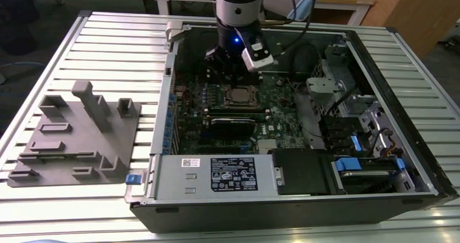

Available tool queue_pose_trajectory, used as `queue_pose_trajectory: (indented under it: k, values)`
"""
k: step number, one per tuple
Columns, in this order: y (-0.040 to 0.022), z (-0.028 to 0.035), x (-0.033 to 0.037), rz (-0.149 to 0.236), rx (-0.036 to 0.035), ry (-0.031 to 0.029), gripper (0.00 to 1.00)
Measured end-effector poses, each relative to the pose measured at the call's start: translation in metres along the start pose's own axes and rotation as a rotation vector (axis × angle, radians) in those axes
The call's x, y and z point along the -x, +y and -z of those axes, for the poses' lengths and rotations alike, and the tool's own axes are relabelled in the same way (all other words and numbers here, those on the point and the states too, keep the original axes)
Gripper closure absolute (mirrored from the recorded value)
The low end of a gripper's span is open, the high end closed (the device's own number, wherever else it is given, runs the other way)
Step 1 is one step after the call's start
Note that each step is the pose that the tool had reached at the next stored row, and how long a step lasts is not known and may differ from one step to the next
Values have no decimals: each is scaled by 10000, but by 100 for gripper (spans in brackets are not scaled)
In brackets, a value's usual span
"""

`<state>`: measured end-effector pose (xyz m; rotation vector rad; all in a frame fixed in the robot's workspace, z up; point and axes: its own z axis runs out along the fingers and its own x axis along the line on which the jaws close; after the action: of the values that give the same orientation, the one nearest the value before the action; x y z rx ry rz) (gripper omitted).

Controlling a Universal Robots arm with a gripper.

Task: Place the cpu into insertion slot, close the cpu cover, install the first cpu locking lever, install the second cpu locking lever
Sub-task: 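Install the first cpu locking lever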

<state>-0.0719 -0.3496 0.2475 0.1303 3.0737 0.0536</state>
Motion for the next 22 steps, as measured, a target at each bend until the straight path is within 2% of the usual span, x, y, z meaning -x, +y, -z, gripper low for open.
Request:
queue_pose_trajectory:
  k: [4,9,14,17,22]
  values:
    - [-9,7,-19,1,24,-19,89]
    - [-5,105,-13,-1,25,-18,89]
    - [-6,105,-15,0,30,-20,89]
    - [-10,104,-59,0,28,-18,89]
    - [-22,101,-203,-1,29,-19,89]
